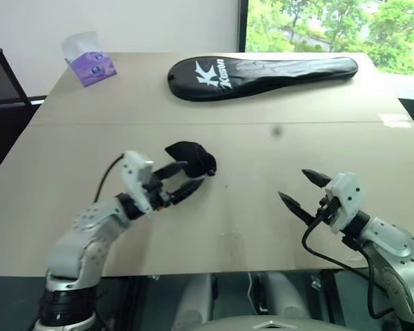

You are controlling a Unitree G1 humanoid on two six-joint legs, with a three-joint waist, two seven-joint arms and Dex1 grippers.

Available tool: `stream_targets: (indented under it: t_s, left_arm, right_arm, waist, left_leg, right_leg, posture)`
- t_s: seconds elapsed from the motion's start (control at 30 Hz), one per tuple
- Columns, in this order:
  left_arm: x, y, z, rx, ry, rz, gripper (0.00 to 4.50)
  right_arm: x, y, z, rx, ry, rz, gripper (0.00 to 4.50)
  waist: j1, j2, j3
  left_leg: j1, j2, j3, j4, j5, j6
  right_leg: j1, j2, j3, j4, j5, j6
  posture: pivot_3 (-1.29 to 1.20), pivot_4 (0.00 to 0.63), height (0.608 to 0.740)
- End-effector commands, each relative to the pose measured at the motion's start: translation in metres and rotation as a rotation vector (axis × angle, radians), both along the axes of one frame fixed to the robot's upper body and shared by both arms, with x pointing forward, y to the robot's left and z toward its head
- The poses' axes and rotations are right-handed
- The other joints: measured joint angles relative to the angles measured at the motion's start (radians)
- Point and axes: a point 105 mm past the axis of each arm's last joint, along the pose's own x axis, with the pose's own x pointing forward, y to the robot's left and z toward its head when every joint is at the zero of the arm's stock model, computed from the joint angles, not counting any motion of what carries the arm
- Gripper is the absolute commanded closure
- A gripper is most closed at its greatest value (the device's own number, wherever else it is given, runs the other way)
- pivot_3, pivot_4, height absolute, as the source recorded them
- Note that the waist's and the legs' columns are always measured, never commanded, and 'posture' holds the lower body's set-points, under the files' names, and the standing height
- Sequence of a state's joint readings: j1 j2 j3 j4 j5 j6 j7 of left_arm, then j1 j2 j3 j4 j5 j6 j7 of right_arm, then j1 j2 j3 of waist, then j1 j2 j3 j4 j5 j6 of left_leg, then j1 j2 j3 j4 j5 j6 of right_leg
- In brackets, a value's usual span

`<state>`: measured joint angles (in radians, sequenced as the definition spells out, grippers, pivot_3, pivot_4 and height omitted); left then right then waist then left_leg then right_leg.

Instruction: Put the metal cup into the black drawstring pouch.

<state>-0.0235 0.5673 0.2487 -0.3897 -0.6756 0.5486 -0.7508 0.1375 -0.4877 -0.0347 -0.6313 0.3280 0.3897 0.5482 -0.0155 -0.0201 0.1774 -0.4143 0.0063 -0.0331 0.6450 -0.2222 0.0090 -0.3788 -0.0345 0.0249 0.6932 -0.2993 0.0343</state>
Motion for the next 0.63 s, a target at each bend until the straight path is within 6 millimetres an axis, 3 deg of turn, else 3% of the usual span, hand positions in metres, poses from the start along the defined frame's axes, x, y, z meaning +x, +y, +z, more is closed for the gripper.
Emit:
stream_targets:
  t_s: [0.03,0.3,0.43,0.63]
  left_arm:
    - [-0.013,0.020,0.012,0.013,-0.038,0.066,0.60]
    - [-0.028,0.085,-0.009,0.111,-0.013,0.459,0.60]
    - [-0.034,0.096,-0.014,0.082,-0.013,0.562,0.60]
    - [-0.036,0.096,-0.017,0.039,-0.010,0.606,0.60]
  right_arm:
    - [-0.007,0.006,0.012,0.018,-0.042,0.025,0.29]
    - [-0.006,-0.020,0.001,-0.028,-0.010,-0.096,0.29]
    - [-0.005,-0.029,-0.001,-0.023,-0.027,-0.171,0.29]
    - [-0.013,-0.035,-0.007,-0.044,-0.027,-0.189,0.29]
  waist:
    - [0.002,0.000,0.000]
    - [0.006,0.000,0.000]
    - [0.006,-0.001,0.000]
    - [0.007,-0.001,-0.001]
  left_leg:
    - [0.000,0.000,0.000,0.000,0.000,0.000]
    - [0.000,0.000,0.000,0.000,0.000,0.000]
    - [0.000,0.000,0.000,0.000,0.000,0.000]
    - [0.000,0.000,0.000,0.000,0.000,0.000]
  right_leg:
    - [0.000,0.000,0.000,0.000,0.000,0.000]
    - [0.000,-0.001,0.000,-0.001,0.000,0.000]
    - [0.000,-0.001,0.000,-0.001,0.000,0.000]
    - [0.000,-0.001,0.000,-0.001,0.000,0.000]
  posture:
    - [0.00,0.150,0.740]
    - [0.00,0.150,0.740]
    - [0.00,0.150,0.740]
    - [0.00,0.150,0.740]
